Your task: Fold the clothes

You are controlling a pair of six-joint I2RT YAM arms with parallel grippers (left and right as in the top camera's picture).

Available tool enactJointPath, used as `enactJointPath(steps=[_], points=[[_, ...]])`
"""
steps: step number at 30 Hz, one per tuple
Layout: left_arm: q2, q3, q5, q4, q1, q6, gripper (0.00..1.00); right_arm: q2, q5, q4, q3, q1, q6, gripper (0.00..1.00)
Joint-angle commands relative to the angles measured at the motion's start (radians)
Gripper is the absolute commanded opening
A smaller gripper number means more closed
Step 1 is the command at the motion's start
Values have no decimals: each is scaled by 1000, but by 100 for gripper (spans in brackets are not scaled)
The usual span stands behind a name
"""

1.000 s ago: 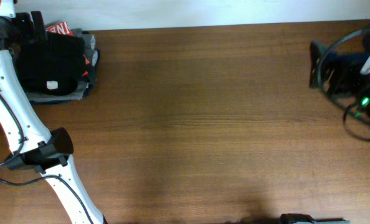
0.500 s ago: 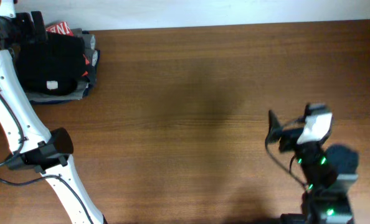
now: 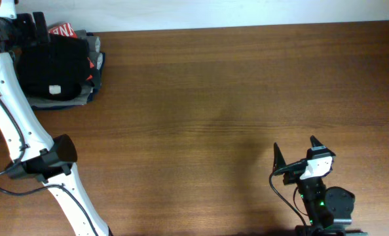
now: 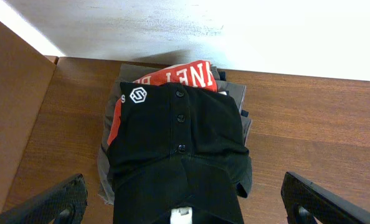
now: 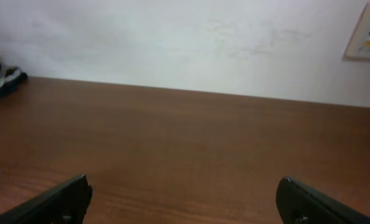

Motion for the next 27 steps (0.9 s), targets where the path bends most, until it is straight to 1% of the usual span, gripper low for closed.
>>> enactJointPath(steps=[1, 6, 27], points=[[9, -4, 15, 2, 0, -9, 99, -34, -13, 3, -40, 6, 4, 99], [9, -4, 14, 2, 0, -9, 99, -70, -27, 51, -76, 26, 4, 99], [9, -4, 14, 2, 0, -9, 99, -70, -13, 48, -76, 45, 4, 99]])
